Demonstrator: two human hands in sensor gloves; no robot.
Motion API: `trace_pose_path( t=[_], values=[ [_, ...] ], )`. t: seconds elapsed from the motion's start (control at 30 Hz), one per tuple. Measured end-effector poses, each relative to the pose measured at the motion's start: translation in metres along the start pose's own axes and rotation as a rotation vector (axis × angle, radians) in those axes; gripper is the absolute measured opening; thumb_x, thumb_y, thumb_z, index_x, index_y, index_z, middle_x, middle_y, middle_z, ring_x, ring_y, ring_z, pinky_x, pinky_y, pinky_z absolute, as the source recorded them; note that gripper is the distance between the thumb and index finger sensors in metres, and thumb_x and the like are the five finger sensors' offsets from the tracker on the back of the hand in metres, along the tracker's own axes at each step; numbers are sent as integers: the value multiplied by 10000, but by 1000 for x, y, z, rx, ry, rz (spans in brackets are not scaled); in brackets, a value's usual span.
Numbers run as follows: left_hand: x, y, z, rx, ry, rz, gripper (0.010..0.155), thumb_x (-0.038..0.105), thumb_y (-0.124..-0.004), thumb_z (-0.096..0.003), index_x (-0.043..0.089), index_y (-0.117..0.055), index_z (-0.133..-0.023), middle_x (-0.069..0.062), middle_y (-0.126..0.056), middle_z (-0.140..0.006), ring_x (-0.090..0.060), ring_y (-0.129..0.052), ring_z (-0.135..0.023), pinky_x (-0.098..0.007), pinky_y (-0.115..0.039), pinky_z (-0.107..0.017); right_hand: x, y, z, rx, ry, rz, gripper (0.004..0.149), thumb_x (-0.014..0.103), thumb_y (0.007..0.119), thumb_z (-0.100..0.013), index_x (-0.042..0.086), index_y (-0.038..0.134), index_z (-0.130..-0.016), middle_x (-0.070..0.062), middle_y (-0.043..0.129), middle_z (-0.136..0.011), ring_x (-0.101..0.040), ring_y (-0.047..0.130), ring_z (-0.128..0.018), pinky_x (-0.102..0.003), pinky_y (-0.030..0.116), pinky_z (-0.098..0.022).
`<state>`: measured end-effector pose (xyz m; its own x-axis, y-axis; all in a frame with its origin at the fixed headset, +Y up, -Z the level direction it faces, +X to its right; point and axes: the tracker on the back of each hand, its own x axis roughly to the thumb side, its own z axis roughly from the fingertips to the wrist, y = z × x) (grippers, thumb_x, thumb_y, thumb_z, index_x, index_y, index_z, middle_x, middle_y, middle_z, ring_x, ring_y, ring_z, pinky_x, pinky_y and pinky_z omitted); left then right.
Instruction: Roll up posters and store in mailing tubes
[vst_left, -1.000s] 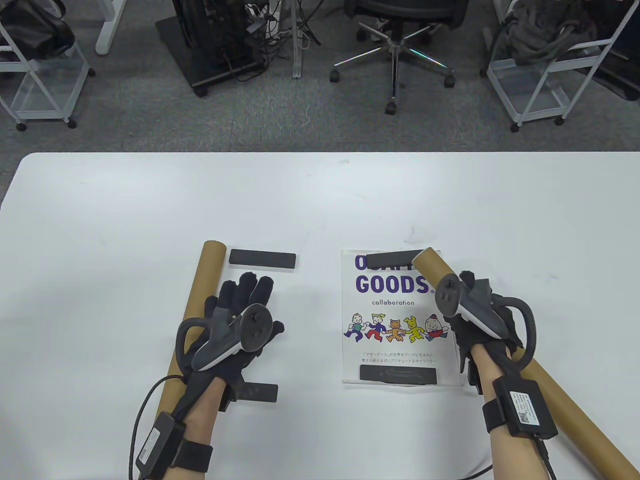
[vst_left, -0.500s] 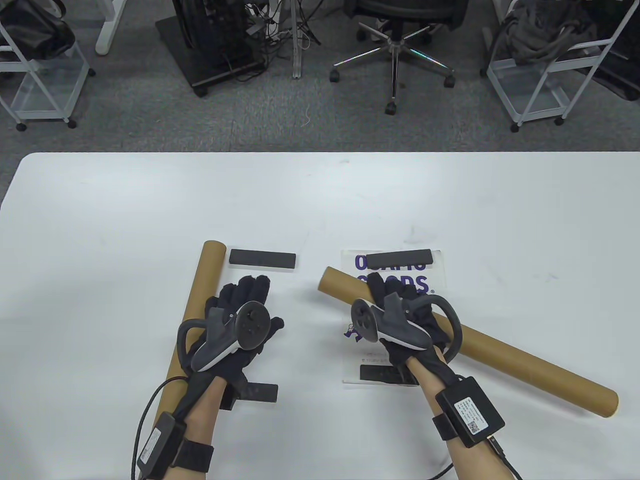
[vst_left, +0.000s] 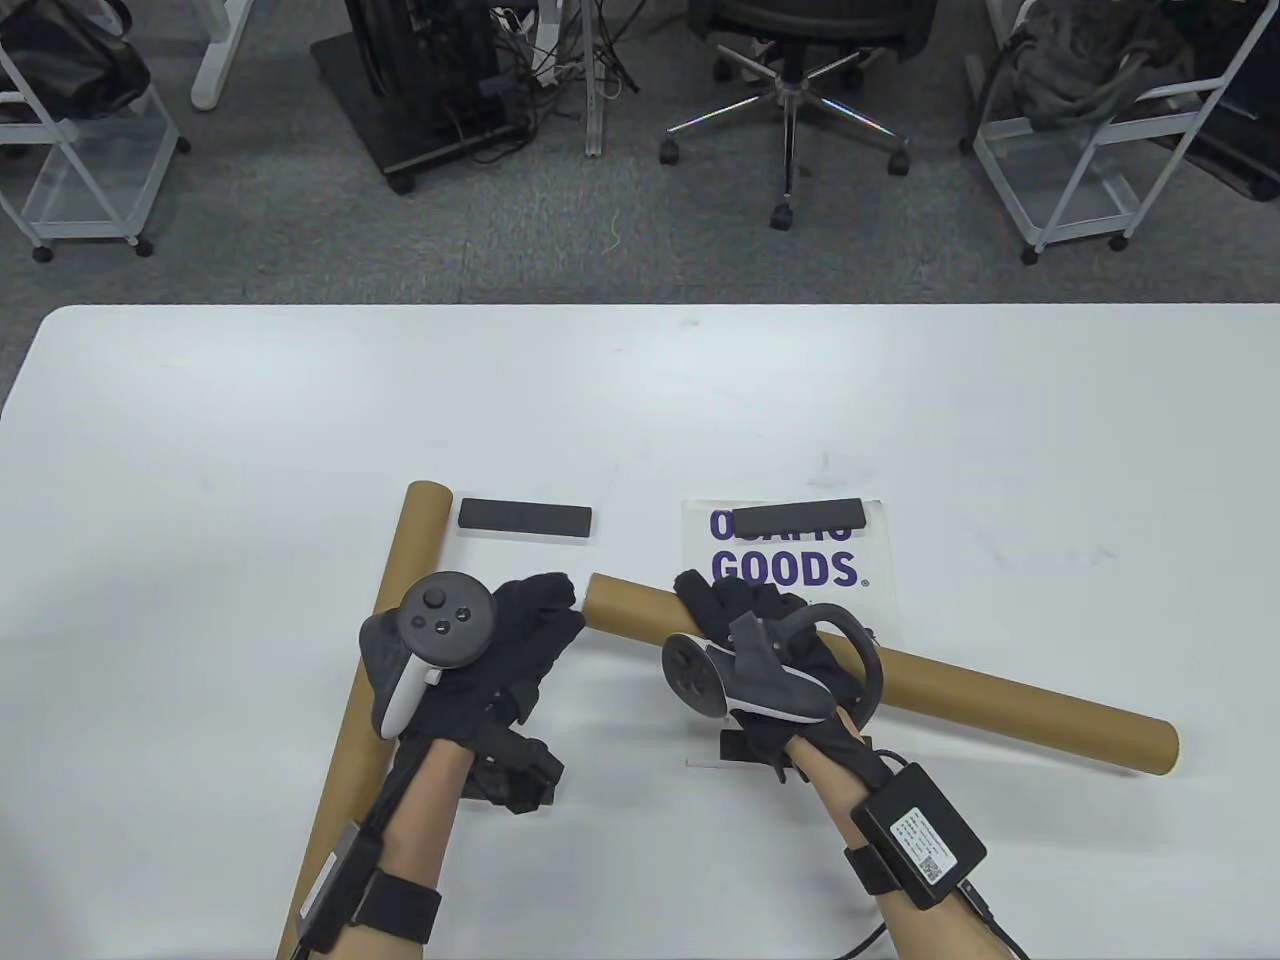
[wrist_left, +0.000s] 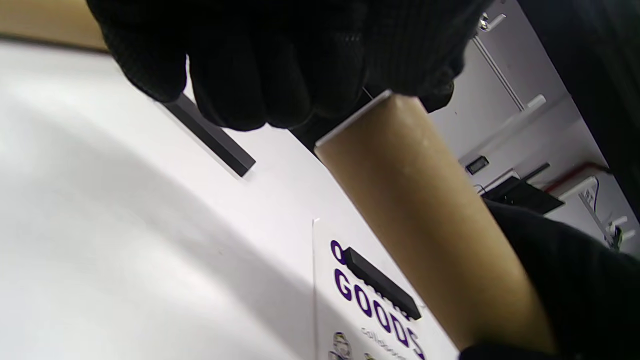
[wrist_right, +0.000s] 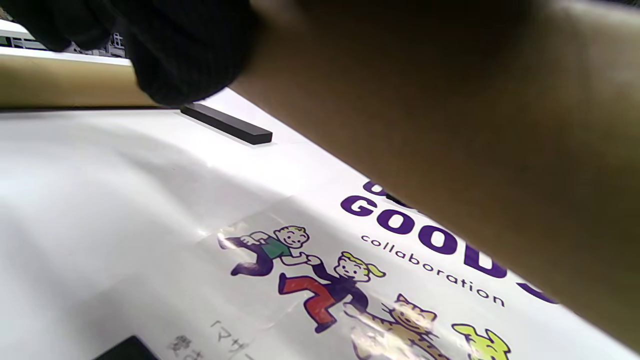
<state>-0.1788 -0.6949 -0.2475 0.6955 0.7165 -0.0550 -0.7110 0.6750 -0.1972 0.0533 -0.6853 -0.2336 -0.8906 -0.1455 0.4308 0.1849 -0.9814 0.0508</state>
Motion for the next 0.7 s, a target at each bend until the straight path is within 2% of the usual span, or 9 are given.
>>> trace_pose_path(
  t=[0.1, 0.17, 0.23, 0.27, 0.33, 0.5, 0.57, 0.7],
  values=[
    [-2, -3, -2, -41, 59, 118, 564, 446, -715, -565, 168, -729, -1056, -129, -793, -1007, -332, -857, -781, -588, -695, -725, 2, -3, 3, -44, -21, 10, 834, 408, 804, -447, 120, 389, -1111, -226, 684, -1043, -465, 824, -857, -646, 745, -622],
    [-3, 1, -1, -10, 70, 194, 508, 424, -740, -561, 169, -772, -999, -111, -836, -935, -302, -879, -704, -575, -726, -691, 1, -6, 5, -76, -38, -5, 834, 427, 829, -432, 133, 432, -1104, -221, 718, -1019, -440, 843, -842, -638, 763, -613],
    [-2, 2, 0, -18, 73, 237, 460, 392, -757, -560, 163, -800, -957, -103, -861, -890, -296, -888, -671, -574, -736, -678, -1, -8, 7, -104, -35, -26, 834, 426, 848, -425, 157, 442, -1103, -219, 718, -1016, -449, 837, -834, -694, 753, -613],
    [-2, 2, -1, -45, 59, 248, 454, 387, -754, -562, 159, -800, -952, -105, -863, -885, -298, -889, -667, -577, -738, -674, -2, -10, 7, -102, -32, -21, 831, 426, 850, -425, 170, 441, -1102, -216, 711, -1019, -448, 830, -839, -709, 763, -601],
    [-2, 1, 0, -92, 59, 262, 450, 379, -741, -569, 154, -778, -957, -109, -846, -897, -304, -875, -686, -585, -723, -685, -5, -11, 8, -101, -28, -32, 825, 417, 862, -422, 200, 443, -1098, -212, 702, -1025, -459, 819, -845, -660, 792, -594],
    [-5, -1, -2, -132, 47, 277, 456, 403, -718, -577, 157, -746, -960, -104, -820, -909, -313, -854, -713, -597, -696, -706, -7, -9, 9, -73, -40, -31, 831, 457, 839, -434, 239, 399, -1104, -222, 767, -1037, -482, 906, -840, -612, 794, -608],
    [-6, 0, -2, -124, 38, 269, 457, 419, -714, -576, 168, -745, -956, -94, -819, -909, -311, -854, -718, -598, -694, -711, -8, -7, 8, -58, -50, -55, 834, 468, 810, -454, 221, 366, -1115, -174, 778, -1001, -413, 895, -817, -598, 764, -623],
    [-3, 1, -1, -151, 9, 268, 446, 392, -696, -584, 155, -730, -961, -106, -802, -922, -338, -840, -754, -619, -664, -736, -9, -7, 6, -27, -32, -67, 824, 481, 791, -462, 159, 403, -1113, -179, 762, -1000, -413, 882, -817, -616, 755, -622]
  ],
)
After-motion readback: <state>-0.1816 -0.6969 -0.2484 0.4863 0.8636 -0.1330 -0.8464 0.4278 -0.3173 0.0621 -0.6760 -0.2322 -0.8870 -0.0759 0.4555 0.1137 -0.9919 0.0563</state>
